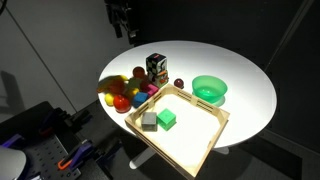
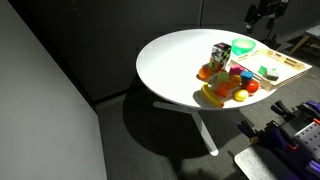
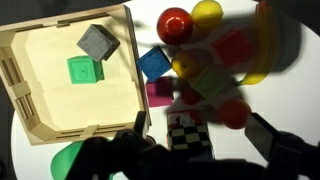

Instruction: Pick up the block with the letter a on it and put it in the tray

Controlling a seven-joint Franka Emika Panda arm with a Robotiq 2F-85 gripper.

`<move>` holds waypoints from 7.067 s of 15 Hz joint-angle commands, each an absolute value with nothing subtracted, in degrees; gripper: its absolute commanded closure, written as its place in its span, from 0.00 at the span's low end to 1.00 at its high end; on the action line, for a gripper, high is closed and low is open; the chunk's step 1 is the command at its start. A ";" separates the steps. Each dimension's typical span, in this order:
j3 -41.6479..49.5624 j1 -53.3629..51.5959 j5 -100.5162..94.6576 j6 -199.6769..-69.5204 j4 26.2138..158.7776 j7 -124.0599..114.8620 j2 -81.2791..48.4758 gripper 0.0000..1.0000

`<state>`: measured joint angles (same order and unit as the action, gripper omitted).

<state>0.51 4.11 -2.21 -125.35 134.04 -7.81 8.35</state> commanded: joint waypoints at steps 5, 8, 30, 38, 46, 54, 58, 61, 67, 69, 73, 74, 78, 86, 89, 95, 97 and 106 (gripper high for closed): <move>1.98 3.32 0.52 -124.04 130.55 3.20 5.55 0.00; 2.27 3.61 0.02 -123.58 129.40 4.24 4.71 0.00; 3.45 4.17 -0.79 -122.87 120.81 3.05 -3.85 0.00; 4.33 4.54 -1.40 -123.18 113.00 2.83 -9.91 0.00; 4.19 4.12 -1.89 -122.87 108.54 2.33 -16.65 0.00; 2.45 3.68 -2.19 -120.17 104.24 7.37 -20.08 0.00; 1.63 3.06 -2.71 -118.65 102.76 8.84 -20.56 0.00; 1.40 3.03 -2.61 -118.39 102.15 9.67 -21.06 0.00; 1.77 3.37 -2.61 -117.49 101.72 9.58 -22.67 0.00; 1.56 3.27 -1.90 -119.45 103.92 9.09 -21.95 0.00; 1.60 3.29 -1.91 -119.11 103.41 9.09 -22.21 0.00; 1.60 3.29 -1.91 -119.10 103.39 9.09 -22.21 0.00; 1.54 3.00 -2.41 -119.52 103.31 9.12 -22.69 0.00; 1.62 3.25 -2.77 -117.83 98.85 9.52 -29.09 0.00; 1.66 3.18 -3.00 -117.34 96.63 9.43 -31.25 0.00; 1.60 3.14 -3.07 -116.25 93.82 9.52 -33.56 0.00; 1.42 3.37 -2.78 -115.93 93.20 10.10 -34.06 0.25; 1.28 3.85 -2.30 -115.03 91.63 10.79 -34.95 0.81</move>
